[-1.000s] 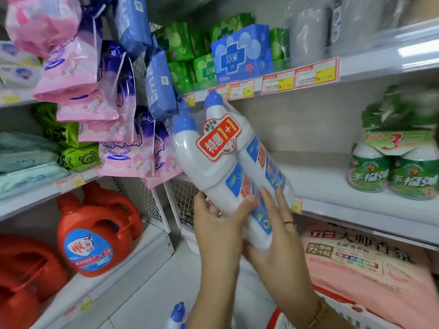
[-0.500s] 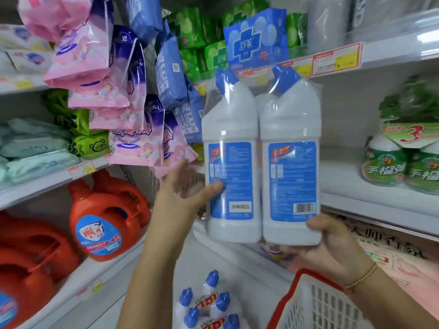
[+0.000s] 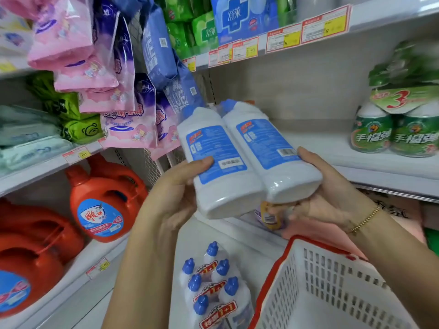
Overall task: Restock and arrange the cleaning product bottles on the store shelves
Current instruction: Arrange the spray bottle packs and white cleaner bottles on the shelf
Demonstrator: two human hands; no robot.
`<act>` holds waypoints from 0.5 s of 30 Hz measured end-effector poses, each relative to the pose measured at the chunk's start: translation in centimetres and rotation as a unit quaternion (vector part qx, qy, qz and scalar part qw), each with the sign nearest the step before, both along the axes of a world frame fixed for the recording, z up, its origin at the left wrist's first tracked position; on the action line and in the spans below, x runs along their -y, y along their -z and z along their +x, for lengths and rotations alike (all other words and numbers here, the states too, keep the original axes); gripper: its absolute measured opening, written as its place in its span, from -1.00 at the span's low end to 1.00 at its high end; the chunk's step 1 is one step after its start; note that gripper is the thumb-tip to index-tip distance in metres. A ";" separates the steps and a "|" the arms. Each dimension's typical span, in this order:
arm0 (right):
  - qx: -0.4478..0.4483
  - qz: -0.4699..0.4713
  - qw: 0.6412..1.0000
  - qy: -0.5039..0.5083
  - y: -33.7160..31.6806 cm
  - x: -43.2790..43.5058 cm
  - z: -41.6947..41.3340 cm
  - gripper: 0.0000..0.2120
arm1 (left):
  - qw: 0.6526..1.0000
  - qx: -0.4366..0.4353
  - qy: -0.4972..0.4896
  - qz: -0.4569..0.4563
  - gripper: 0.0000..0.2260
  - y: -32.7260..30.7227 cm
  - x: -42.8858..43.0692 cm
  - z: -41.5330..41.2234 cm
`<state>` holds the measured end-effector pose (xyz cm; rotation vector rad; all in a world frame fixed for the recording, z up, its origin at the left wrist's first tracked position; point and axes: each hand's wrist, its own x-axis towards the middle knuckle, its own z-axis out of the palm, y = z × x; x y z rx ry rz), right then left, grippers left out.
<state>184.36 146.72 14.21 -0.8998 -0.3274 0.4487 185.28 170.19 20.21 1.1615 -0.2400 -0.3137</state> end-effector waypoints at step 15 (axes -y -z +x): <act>0.162 -0.129 0.958 0.199 -0.1 -3.6 -1.8 -0.33 | 0.846 0.249 -0.193 0.431 -0.47 -3.0 4.5 -1.1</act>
